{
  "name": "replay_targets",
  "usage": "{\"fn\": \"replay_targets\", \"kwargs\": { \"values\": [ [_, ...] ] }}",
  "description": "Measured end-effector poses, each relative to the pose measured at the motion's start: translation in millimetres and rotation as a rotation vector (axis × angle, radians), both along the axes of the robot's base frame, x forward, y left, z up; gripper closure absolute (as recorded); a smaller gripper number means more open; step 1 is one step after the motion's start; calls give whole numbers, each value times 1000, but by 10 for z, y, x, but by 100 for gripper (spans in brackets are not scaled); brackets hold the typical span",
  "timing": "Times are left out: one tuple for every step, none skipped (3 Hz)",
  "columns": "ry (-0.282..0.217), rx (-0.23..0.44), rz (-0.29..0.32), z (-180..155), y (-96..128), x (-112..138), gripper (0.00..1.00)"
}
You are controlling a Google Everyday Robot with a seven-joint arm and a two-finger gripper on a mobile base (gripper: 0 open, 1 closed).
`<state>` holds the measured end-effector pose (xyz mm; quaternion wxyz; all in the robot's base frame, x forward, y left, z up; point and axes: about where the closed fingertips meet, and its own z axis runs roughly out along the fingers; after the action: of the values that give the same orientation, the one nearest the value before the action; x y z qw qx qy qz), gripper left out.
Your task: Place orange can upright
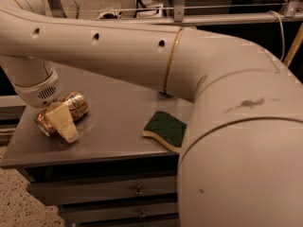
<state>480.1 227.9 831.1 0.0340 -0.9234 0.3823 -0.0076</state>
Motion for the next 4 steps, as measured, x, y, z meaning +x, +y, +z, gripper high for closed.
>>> {"fn": "replay_targets", "kwargs": {
  "values": [
    [-2,6,1,-5,18,4,42],
    [-5,12,1,-11,34,8,65],
    [-7,16,2,-16,47,11,87],
    [-9,20,3,-21,59,14,100]
  ]
}}
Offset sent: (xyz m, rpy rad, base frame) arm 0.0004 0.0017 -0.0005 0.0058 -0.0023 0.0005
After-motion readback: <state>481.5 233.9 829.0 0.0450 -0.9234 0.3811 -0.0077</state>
